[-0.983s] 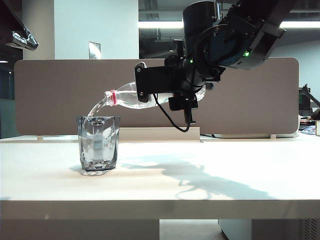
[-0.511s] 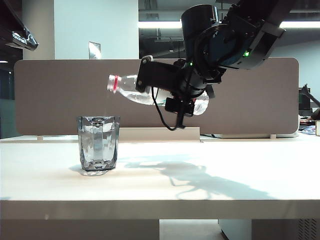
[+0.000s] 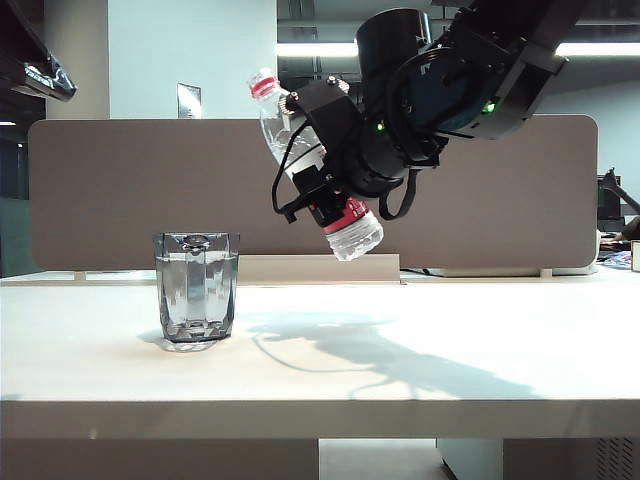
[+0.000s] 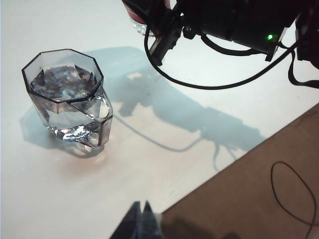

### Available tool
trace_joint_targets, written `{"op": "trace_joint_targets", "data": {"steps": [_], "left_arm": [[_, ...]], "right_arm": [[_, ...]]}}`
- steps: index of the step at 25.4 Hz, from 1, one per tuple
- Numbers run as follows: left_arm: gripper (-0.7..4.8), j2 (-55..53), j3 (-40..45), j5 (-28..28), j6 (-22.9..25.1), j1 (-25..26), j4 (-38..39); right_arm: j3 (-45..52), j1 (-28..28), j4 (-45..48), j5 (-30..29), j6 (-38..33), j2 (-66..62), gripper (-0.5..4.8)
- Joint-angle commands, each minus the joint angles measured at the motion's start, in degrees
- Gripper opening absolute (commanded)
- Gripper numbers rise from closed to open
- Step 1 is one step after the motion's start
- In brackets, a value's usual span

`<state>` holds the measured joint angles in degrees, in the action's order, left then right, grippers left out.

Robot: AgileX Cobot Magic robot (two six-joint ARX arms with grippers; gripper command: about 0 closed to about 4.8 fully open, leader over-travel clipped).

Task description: Pick up the mineral water bottle on the table and pour water into the mug until it's full.

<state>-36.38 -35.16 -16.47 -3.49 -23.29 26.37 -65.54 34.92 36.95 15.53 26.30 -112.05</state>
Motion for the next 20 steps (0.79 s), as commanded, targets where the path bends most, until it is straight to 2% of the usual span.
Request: {"op": "trace_joint_targets", "data": {"steps": [1, 9, 15, 20], "left_arm": [[-0.02, 0.1, -0.2, -0.3, 0.2, -0.1, -0.7], [-0.02, 0.1, -0.2, -0.3, 0.2, -0.1, -0.7], [-0.02, 0.1, -0.2, -0.3, 0.2, -0.1, -0.7], [-0.02, 0.1, -0.2, -0.3, 0.2, -0.1, -0.7]], "right_arm": [[-0.3, 0.1, 1.6, 3.8, 11.5, 0.8, 2.20], [-0.3, -0.4, 0.6, 9.3, 42.9, 0.8, 2.20], [-0.3, -0.7, 1.1, 9.9, 54.6, 0.8, 2.20], [-0.3, -0.7, 3.8, 10.1, 58.2, 0.8, 2.20]]}}
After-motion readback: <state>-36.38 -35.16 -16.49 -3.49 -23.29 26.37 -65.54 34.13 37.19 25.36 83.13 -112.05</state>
